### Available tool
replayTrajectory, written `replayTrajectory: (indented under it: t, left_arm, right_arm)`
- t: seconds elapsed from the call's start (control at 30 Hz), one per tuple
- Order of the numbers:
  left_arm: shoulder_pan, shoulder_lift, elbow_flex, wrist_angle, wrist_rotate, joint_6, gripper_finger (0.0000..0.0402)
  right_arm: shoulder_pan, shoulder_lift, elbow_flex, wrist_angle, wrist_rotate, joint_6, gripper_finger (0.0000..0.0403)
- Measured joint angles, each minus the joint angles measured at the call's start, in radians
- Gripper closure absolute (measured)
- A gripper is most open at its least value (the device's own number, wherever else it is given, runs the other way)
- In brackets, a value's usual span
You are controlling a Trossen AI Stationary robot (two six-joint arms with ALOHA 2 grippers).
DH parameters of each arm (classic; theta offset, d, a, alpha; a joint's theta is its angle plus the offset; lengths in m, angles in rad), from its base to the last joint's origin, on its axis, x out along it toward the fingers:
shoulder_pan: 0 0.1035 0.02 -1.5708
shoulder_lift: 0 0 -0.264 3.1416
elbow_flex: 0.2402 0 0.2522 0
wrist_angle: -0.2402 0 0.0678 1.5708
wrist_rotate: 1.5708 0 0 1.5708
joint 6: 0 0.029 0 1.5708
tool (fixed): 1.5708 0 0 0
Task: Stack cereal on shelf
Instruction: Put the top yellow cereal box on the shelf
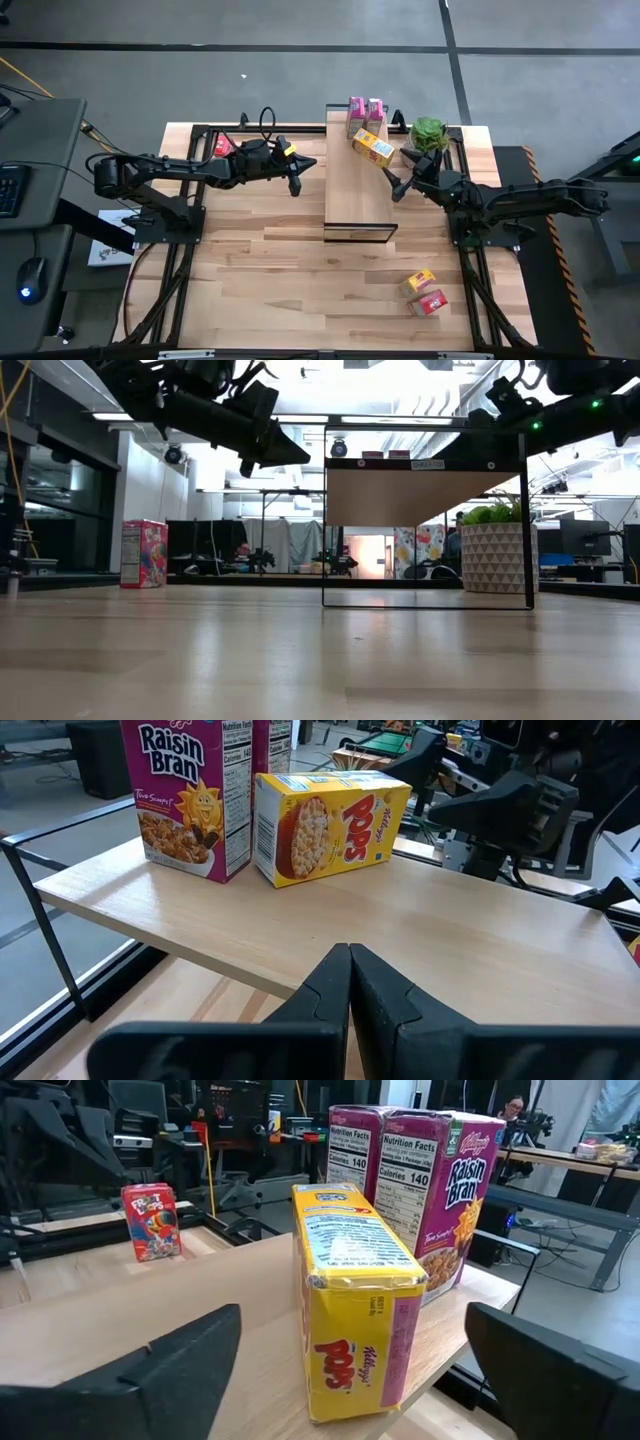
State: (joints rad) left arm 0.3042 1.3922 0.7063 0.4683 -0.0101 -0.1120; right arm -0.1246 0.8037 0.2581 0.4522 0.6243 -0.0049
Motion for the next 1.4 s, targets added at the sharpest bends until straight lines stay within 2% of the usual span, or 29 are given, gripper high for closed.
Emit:
replayTrajectory:
  t: [0.13, 0.53, 0.73, 0.83, 0.97, 1.23, 1.4]
  left_arm:
    - [0.0, 0.0, 0.0, 0.0, 0.0, 0.0, 0.0402]
    - [0.0, 0.0, 0.0, 0.0, 0.005, -0.008, 0.0402]
    - [0.0, 0.0, 0.0, 0.0, 0.006, -0.015, 0.0401]
    - [0.0, 0.0, 0.0, 0.0, 0.006, -0.015, 0.0402]
    - [0.0, 0.0, 0.0, 0.0, 0.006, -0.015, 0.0401]
    - [0.0, 0.0, 0.0, 0.0, 0.006, -0.015, 0.0401]
    - [0.0, 0.0, 0.0, 0.0, 0.006, -0.015, 0.0401]
  right_arm:
    - [0.0, -0.001, 0.0, 0.0, 0.0, 0.014, 0.0005]
    - [-0.016, 0.009, 0.0, -0.016, 0.027, 0.005, 0.0006]
    - [-0.102, 0.053, 0.0, 0.009, -0.119, 0.052, 0.0006]
    - [-0.144, 0.087, 0.0, 0.041, -0.137, 0.05, 0.0006]
    - [-0.199, 0.136, 0.001, 0.092, -0.255, 0.053, 0.0006]
    - [-0.24, 0.18, 0.001, 0.14, -0.272, 0.076, 0.0006]
    - [-0.245, 0.18, 0.001, 0.137, -0.328, 0.093, 0.0015]
